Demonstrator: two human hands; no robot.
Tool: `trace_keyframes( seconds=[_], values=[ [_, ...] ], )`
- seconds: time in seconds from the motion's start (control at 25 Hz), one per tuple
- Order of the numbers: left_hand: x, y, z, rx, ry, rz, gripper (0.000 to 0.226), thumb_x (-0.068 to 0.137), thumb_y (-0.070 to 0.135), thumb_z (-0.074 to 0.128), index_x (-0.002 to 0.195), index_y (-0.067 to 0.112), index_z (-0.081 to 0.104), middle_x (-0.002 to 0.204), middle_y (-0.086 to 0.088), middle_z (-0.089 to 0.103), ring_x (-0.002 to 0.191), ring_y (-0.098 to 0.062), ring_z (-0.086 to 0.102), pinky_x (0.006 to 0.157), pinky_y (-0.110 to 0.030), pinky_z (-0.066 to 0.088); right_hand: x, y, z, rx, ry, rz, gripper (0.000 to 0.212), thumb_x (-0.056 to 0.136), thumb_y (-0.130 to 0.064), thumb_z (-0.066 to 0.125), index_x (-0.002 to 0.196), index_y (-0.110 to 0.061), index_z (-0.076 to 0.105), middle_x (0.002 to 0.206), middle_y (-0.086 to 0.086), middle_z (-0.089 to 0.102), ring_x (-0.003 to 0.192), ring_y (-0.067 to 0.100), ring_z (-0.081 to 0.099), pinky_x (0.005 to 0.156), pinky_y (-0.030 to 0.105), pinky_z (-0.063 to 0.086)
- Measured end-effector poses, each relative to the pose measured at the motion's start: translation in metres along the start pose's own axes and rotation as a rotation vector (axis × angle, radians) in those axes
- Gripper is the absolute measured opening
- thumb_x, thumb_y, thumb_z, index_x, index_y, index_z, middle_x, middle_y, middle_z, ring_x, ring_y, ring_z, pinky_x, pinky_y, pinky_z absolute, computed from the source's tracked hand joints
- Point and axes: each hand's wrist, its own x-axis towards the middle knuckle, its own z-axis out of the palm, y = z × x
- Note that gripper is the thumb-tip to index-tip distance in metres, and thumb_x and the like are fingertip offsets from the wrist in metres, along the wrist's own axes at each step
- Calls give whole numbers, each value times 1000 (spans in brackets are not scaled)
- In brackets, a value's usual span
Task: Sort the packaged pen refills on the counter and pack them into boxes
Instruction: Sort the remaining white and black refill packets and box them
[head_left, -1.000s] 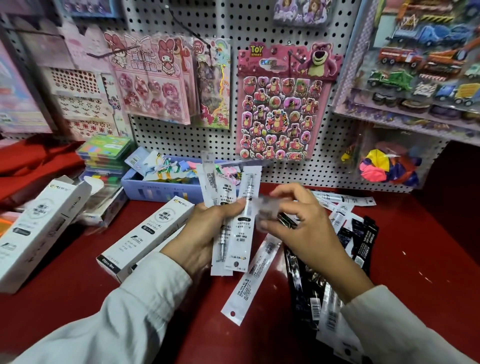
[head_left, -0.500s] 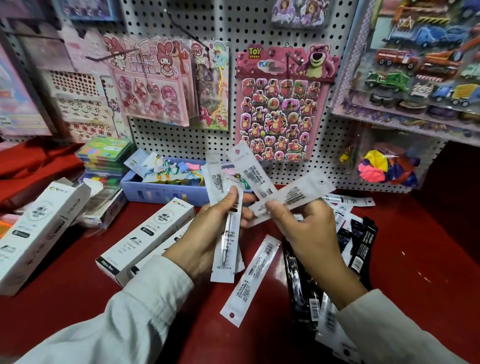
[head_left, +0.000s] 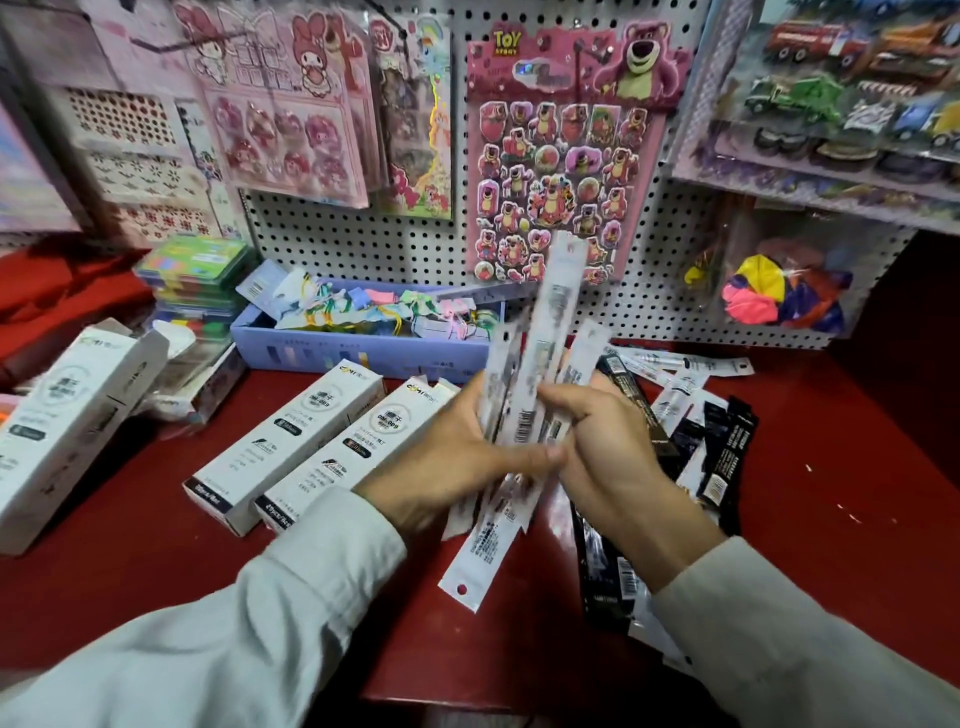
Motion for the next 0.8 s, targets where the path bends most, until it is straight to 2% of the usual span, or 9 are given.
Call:
trace_keyframes(
  seconds=[0.08,0.2,0.28,0.36,0.48,0.56,0.64,0.72,0.8],
  values=[
    [-2,-5,7,61,8,1,42,75,-15,71,110,9,63,88,-1,74,82,-14,69,71,-29,57,-3,5,6,-60,-97,-26,23,96,-2,49,117,2,58,91,7,74,84,19,71,80,34,58],
    [4,-1,3,-175,219,-127,27,65,-2,57,87,6,70,78,-18,68,70,-30,64,70,-41,53,-1,-9,1,-202,-314,-3,42,94,-1,47,136,-7,49,120,6,67,104,19,66,90,32,53],
    [7,4,-5,-314,225,-182,18,58,9,52,67,8,68,71,-19,60,61,-29,55,70,-39,43,1,-20,-12,-703,-297,-88,46,92,1,50,131,-22,54,123,7,66,107,26,66,92,42,55],
    [8,7,-12,-291,264,-184,13,66,9,47,59,6,58,64,-15,53,56,-24,49,64,-36,41,1,-23,-26,-1278,-335,-259,38,89,3,51,109,-26,65,101,3,71,91,28,67,84,51,55],
    [9,8,-15,-278,318,-193,14,76,2,38,62,7,39,47,-8,37,39,-19,34,42,-23,33,-2,-15,-39,-1764,-761,-304,48,81,5,49,107,-31,66,118,-14,63,96,9,52,90,35,47],
    [10,9,-17,-328,324,-223,18,82,8,37,65,11,40,42,-2,30,31,-13,23,37,-16,22,1,-7,-42,-1852,-947,-223,59,80,5,49,119,-38,62,144,-19,46,107,9,41,95,32,37],
    [11,12,-22,-377,295,-246,32,95,36,40,71,16,45,43,0,26,28,-10,19,38,-12,20,5,-1,-40,-1884,-1010,-247,53,86,-6,58,125,-43,57,152,-20,35,112,5,34,100,36,32],
    [12,13,-28,-377,264,-252,59,86,75,38,72,18,49,49,-1,22,30,-10,18,40,-13,20,8,5,-36,-1914,-1029,-327,45,89,-22,65,127,-44,55,144,-19,41,105,1,29,97,35,31],
    [11,16,-30,-360,241,-235,58,78,76,48,74,18,51,49,-1,23,32,-10,20,40,-15,20,7,10,-34,-1927,-1009,-421,35,90,-30,64,123,-41,58,124,-14,51,102,7,37,90,32,32]
  ],
)
